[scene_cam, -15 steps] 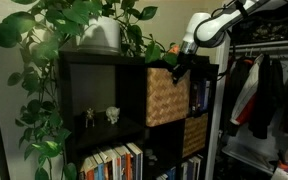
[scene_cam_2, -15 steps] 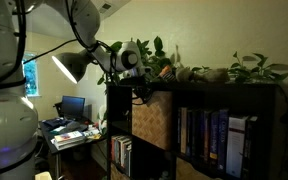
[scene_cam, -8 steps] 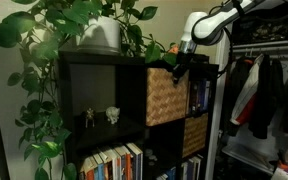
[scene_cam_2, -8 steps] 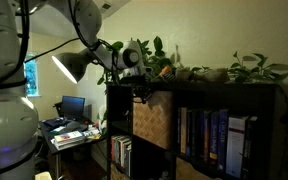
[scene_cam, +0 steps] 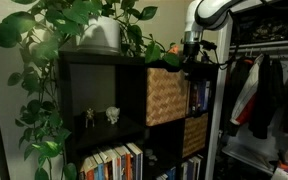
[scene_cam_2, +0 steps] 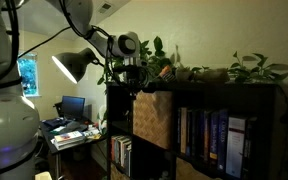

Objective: Pull out the middle compartment ,remove some socks and close it

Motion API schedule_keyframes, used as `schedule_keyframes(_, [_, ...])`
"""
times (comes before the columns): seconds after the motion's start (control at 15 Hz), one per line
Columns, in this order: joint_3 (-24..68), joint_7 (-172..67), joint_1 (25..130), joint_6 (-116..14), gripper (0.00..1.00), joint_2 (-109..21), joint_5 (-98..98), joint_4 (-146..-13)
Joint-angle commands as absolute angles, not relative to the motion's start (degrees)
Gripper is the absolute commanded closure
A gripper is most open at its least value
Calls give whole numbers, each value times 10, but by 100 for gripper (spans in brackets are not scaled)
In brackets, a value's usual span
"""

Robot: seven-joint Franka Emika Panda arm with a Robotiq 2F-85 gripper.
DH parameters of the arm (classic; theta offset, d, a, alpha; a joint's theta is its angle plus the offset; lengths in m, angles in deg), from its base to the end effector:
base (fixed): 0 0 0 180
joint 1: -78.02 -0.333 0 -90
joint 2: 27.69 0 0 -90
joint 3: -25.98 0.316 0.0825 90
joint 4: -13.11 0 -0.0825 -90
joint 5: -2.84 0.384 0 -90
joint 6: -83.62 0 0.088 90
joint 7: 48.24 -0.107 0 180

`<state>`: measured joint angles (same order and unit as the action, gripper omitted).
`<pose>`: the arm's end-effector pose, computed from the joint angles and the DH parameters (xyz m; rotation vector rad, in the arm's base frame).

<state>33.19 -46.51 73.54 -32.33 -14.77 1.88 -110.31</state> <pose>0.4857 0.1028 0.5032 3.0805 0.3699 0.1501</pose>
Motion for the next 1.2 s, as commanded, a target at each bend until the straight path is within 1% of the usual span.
schedule_keyframes(0.0, [323, -437, 722, -257, 64, -120, 43, -1092])
schedule_keyframes(0.47, [330, -424, 709, -195, 18, -116, 45, -1059])
schedule_keyframes(0.67, [330, -425, 704, -191, 1, -119, 55, -1048])
schedule_keyframes(0.8, [330, -427, 701, -197, 0, -123, 67, -1038])
schedule_keyframes(0.87, [333, -435, 705, -212, 5, -126, 50, -1051])
schedule_keyframes(0.93, [333, -435, 704, -212, 0, -126, 53, -1048])
schedule_keyframes(1.13, [333, -435, 704, -212, 0, -126, 55, -1045])
